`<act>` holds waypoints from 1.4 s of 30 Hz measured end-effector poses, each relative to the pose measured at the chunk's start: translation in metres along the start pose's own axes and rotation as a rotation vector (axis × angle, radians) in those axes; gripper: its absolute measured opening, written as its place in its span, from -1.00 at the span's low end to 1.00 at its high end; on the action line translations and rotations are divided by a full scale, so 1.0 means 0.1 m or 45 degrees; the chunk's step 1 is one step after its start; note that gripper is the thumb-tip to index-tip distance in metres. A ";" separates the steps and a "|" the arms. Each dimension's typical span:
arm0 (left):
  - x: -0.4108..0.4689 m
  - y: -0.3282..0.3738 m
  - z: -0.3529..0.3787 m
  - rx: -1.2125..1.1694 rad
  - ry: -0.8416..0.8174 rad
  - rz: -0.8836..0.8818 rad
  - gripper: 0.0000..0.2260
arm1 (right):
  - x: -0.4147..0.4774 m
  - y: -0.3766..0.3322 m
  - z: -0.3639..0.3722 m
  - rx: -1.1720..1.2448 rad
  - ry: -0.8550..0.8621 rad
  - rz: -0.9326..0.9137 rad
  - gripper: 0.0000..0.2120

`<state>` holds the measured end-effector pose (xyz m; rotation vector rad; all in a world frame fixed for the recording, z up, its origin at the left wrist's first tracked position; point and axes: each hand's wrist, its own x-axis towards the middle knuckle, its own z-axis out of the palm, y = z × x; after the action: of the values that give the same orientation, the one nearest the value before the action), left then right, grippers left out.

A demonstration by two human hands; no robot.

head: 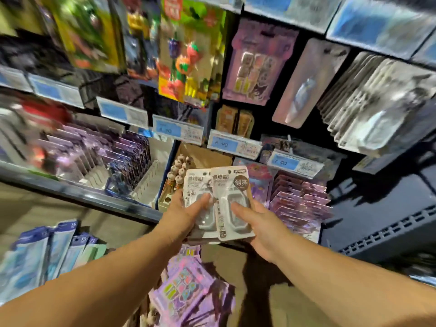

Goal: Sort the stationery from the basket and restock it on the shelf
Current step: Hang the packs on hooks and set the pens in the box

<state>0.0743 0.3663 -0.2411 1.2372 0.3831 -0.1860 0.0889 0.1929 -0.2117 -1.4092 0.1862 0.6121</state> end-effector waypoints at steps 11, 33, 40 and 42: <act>-0.59 0.53 0.31 0.029 -0.020 0.159 -0.49 | -0.56 -0.34 0.21 0.070 -0.060 -0.127 -0.27; -1.03 1.07 1.08 -0.298 -0.452 0.030 -0.49 | -1.14 -1.16 -0.34 0.259 0.547 -0.845 -0.76; -1.01 1.18 1.20 -0.322 -0.459 0.001 -0.48 | -1.04 -1.32 -0.70 0.218 0.757 -0.972 -0.72; -1.01 1.19 1.24 -0.282 -0.454 0.012 -0.49 | -1.01 -1.35 -0.77 0.206 0.783 -0.986 -0.60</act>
<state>0.0444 0.2811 -0.0638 0.9636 0.0849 -0.3411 0.0904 0.0852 -0.0606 -1.3427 0.1526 -0.4741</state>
